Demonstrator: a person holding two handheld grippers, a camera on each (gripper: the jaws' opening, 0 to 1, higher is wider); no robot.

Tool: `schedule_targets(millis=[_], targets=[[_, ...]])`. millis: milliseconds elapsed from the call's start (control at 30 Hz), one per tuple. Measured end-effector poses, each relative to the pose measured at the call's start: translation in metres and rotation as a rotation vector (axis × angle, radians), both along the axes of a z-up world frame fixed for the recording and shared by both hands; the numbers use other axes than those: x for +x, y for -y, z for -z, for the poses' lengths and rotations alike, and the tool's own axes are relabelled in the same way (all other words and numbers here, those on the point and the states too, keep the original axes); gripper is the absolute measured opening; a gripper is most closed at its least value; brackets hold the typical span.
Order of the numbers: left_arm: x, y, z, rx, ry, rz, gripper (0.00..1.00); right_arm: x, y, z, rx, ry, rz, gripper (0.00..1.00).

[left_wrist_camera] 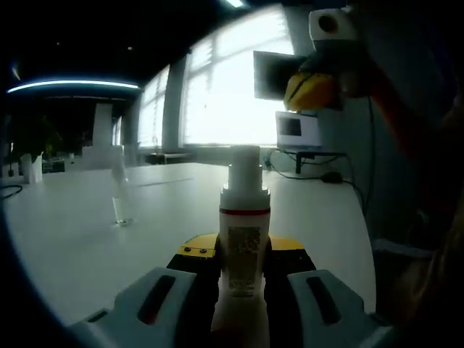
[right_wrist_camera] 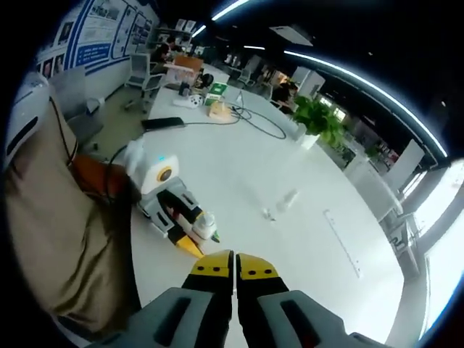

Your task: Clamp pump bottle remove cover press pump head put on cover

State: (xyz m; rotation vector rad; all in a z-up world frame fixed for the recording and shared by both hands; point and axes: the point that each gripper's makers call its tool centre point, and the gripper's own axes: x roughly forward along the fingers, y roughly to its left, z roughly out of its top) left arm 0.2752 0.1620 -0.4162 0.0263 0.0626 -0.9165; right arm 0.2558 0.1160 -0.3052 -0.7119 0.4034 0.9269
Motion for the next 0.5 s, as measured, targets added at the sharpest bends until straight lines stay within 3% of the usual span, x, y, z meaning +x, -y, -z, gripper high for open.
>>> schedule_targets(millis=[500], targets=[[0.000,-0.002,0.000,0.008,0.009,-0.008,0.14,-0.004,0.021,0.006,0.153,0.032,0.077,0.00]])
